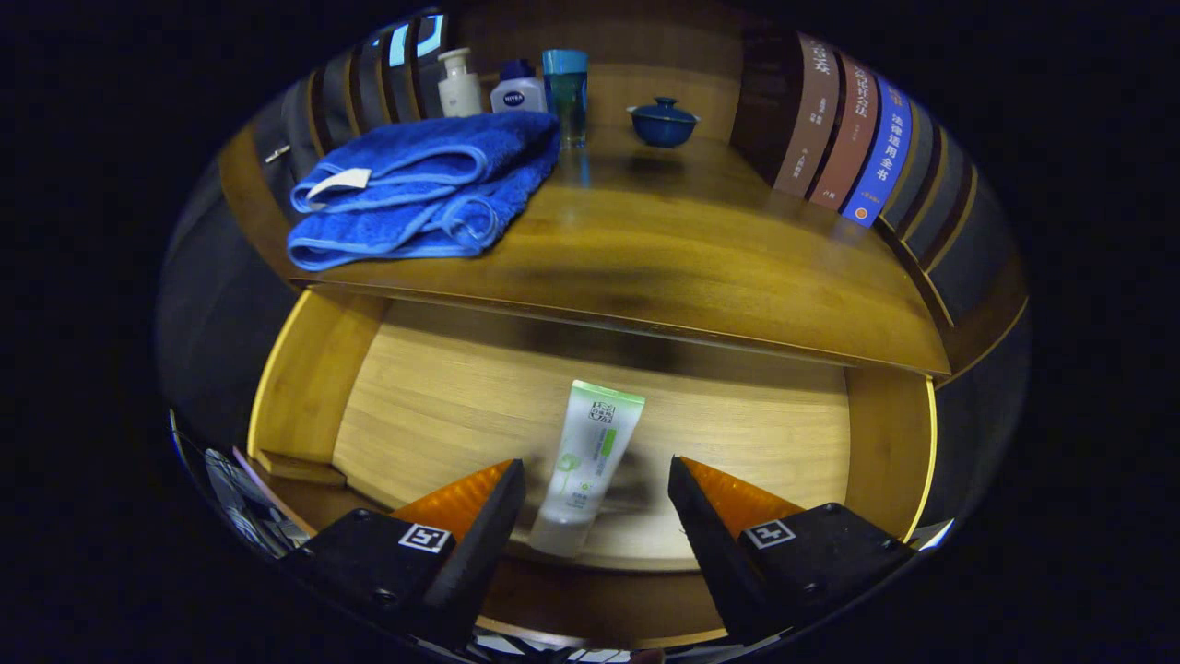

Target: Pull open the drawer, take out the items inside it, and place them on the countertop above the cabinet.

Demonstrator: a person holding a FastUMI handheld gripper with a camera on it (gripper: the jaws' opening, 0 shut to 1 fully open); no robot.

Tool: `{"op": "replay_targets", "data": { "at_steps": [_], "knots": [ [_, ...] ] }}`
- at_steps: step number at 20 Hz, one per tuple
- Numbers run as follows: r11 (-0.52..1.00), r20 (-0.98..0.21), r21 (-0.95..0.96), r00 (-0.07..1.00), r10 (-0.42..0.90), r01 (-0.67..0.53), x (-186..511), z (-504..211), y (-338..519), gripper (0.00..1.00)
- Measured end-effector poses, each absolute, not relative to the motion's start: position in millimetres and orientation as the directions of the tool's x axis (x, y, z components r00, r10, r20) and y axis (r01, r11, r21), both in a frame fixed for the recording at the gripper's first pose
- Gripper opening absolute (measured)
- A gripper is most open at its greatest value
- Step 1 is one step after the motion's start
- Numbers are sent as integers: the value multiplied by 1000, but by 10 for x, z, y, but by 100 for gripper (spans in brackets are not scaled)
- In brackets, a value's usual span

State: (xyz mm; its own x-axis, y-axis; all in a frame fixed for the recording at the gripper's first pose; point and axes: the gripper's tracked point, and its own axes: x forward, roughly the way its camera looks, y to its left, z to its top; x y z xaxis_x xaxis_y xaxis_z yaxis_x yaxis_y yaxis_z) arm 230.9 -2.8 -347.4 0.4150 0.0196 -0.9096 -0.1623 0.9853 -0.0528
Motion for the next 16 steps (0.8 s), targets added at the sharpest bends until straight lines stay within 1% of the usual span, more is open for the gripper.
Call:
{"op": "replay_targets", "data": {
  "at_steps": [4, 6, 9, 10, 12, 14, 16],
  "knots": [
    [985, -949, -55, 315, 0, -166, 2235, -3738, 91, 99],
    [986, -963, -66, 268, -22, -155, 2187, -3889, 101, 95],
    [992, -976, -84, 208, -63, -95, 2118, -3992, 42, 74],
    [996, -974, -66, 219, -50, -64, 2174, -3950, 68, 67],
    [997, -972, -60, 229, -45, -58, 2196, -3910, 29, 54],
    [999, -973, -39, 228, -33, -22, 2192, -3918, 51, 33],
    [999, -973, 31, 227, 32, -6, 2154, -3787, 153, 32]
  ]
}}
